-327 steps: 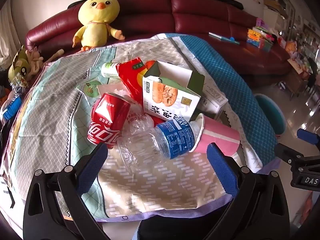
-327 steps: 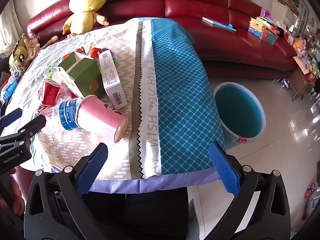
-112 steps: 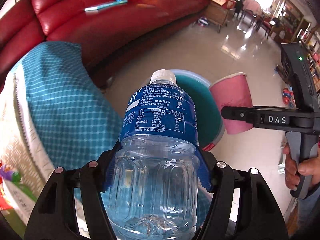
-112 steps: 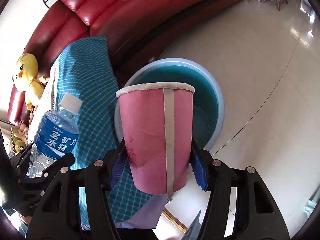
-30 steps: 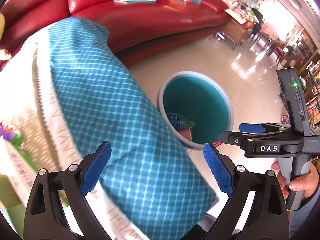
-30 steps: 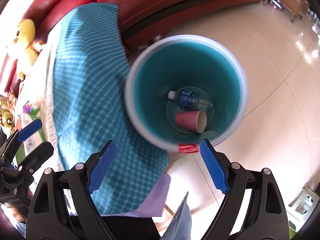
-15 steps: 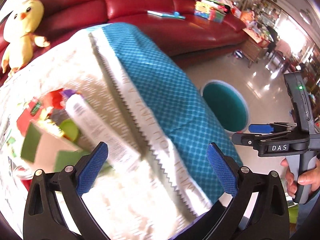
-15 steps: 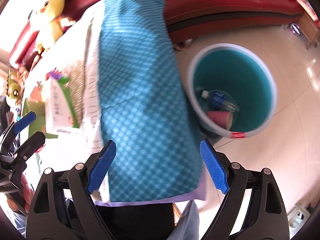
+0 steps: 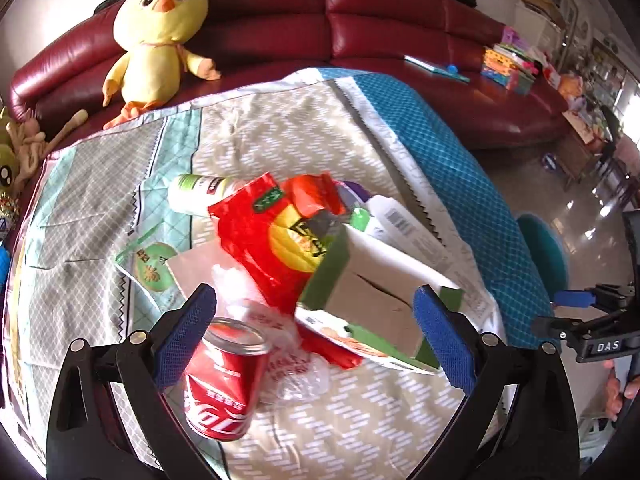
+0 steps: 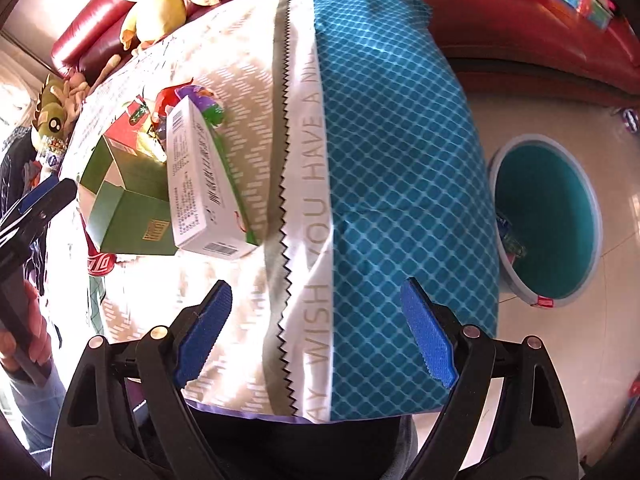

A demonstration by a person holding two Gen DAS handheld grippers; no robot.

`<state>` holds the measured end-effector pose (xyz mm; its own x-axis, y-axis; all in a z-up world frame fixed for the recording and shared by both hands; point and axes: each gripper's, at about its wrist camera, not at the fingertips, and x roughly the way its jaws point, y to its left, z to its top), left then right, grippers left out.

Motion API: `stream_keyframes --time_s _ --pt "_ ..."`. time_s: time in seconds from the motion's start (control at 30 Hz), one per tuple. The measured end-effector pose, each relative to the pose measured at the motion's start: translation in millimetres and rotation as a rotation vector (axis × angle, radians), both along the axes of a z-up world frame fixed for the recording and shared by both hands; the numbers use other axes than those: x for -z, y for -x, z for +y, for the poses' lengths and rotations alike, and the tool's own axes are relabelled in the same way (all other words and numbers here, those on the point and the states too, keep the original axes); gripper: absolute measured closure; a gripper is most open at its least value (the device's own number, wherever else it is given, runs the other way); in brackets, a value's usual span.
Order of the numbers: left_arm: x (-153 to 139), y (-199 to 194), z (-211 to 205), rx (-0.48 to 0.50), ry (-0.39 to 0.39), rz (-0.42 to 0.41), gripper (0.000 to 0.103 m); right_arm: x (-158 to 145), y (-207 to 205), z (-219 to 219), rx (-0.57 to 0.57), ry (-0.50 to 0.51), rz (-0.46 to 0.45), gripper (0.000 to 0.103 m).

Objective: Collect trash
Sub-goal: 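Move both tools back toward the table trash, then grasp the white medicine box with the right tool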

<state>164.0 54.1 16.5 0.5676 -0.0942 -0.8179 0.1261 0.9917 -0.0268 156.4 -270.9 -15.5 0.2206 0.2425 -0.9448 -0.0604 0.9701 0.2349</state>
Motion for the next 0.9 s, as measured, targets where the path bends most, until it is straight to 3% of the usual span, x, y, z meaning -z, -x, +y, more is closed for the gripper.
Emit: stream_keyframes --time_s 0.13,0.37,0.53,0.77,0.9 --pt "8.8 -0.5 4.0 0.004 -0.027 -0.006 0.004 -3.7 -7.4 10.6 0.005 0.002 -0.014 0.021" --pt "27.5 16.8 -16.5 0.107 -0.09 -0.006 0.004 -8.4 -31.9 35.7 -0.015 0.012 -0.05 0.022" --pt "40.9 29.6 -13.8 0.117 -0.035 0.034 0.004 -11.3 -48.9 57.0 -0.061 -0.017 -0.065 0.041" --pt "47.5 43.0 -8.7 0.12 0.007 0.06 0.004 -2.6 -65.9 94.3 -0.158 -0.015 -0.049 0.047" --pt "52.8 46.5 -6.7 0.121 0.028 0.084 0.004 8.5 -73.7 108.3 -0.195 -0.006 -0.026 0.067"
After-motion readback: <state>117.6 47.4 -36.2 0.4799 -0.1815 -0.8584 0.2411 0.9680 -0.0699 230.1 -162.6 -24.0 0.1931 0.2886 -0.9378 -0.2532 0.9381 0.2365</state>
